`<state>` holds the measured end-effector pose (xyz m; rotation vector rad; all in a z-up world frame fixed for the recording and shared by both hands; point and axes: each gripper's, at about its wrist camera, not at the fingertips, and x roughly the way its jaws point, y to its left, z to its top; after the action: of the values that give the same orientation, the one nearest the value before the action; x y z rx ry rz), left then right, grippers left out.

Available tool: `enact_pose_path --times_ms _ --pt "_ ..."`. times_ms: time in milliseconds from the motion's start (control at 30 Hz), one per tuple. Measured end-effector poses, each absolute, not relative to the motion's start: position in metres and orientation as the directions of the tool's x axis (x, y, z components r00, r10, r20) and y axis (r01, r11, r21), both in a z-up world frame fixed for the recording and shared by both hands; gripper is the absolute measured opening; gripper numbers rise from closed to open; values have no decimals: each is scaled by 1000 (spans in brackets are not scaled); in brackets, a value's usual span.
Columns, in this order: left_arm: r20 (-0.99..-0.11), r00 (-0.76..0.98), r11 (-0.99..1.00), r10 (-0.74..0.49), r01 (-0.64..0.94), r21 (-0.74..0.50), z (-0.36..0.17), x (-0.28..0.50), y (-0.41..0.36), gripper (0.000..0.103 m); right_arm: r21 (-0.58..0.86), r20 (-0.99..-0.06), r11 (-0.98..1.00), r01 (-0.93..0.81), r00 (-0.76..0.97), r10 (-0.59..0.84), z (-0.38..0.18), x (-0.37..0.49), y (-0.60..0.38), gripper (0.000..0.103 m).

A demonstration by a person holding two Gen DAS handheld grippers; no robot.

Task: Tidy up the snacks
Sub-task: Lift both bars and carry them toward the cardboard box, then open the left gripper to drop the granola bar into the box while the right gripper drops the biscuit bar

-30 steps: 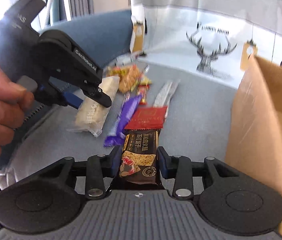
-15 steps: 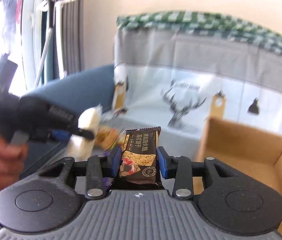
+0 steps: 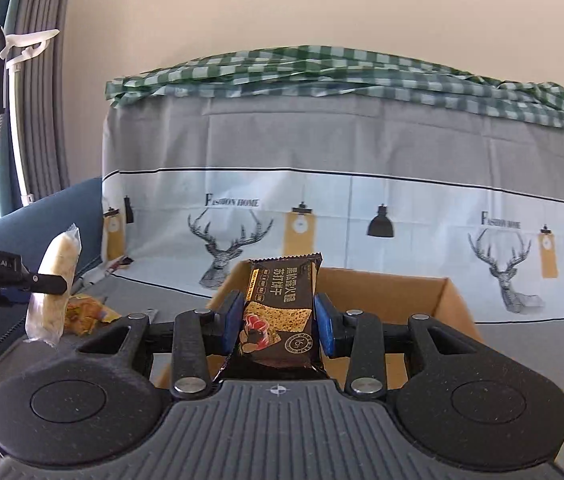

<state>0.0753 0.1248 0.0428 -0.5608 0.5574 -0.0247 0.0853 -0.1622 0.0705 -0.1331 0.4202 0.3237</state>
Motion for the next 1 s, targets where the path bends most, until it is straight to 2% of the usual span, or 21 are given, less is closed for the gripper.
enact_pose_path --times_ms 300,667,1000 --pt "-461 849 858 -258 -19 -514 41 90 74 40 -146 -435 944 -296 876 208 62 80 -196 40" --pt "-386 863 887 -326 137 -441 46 100 13 40 -102 -447 978 -185 886 121 60 85 -238 40" --pt "-394 829 872 -398 208 -442 37 99 -3 40 -92 -445 980 -175 888 116 59 90 -237 40"
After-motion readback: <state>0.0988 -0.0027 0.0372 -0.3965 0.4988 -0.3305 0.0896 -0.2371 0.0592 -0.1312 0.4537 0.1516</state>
